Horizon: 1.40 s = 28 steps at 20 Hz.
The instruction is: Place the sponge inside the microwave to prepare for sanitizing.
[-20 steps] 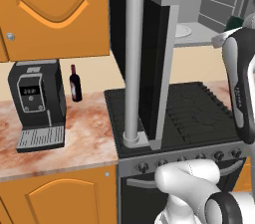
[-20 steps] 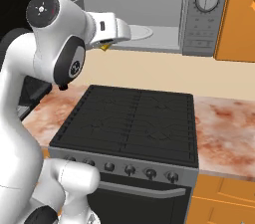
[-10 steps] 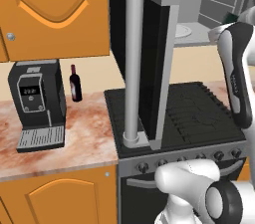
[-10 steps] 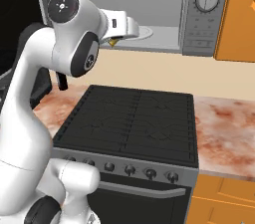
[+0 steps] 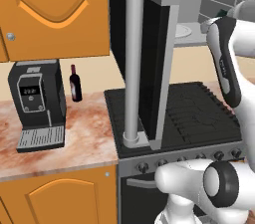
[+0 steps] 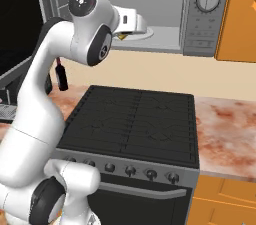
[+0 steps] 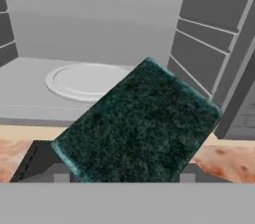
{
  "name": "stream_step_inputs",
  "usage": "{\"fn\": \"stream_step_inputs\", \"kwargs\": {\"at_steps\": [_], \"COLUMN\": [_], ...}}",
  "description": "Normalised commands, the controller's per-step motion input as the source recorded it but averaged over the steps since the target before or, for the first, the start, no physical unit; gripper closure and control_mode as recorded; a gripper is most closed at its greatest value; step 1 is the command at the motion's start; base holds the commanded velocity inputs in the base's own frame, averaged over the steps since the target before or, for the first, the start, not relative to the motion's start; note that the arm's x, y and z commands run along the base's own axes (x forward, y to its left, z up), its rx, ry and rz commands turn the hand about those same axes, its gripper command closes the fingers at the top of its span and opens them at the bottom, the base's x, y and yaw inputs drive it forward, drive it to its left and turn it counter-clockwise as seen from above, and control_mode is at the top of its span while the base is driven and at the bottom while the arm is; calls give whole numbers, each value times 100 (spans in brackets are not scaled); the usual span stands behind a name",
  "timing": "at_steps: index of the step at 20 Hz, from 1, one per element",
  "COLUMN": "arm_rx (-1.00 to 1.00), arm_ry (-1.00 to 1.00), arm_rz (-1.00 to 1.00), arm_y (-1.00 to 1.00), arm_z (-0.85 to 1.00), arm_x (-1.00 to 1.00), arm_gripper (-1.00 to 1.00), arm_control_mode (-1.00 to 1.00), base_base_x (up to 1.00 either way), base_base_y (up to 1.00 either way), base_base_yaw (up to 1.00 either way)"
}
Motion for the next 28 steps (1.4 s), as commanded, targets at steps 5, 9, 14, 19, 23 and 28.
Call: {"fn": "stream_step_inputs", "kwargs": {"at_steps": [5, 9, 14, 19, 23, 28], "arm_rx": [7, 5, 3, 0, 2, 3], "arm_ry": [0, 0, 0, 0, 0, 0], "arm_rz": [0, 0, 0, 0, 0, 0], "arm_y": [0, 0, 0, 0, 3, 3], "arm_z": [0, 0, -4, -5, -4, -21], "arm_x": [62, 57, 47, 40, 39, 31], "arm_gripper": [100, 100, 100, 100, 100, 100], "arm_control_mode": [-100, -100, -100, -100, -100, -100], "base_base_x": [0, 0, 0, 0, 0, 0], "base_base_y": [0, 0, 0, 0, 0, 0], "base_base_yaw": [0, 0, 0, 0, 0, 0]}}
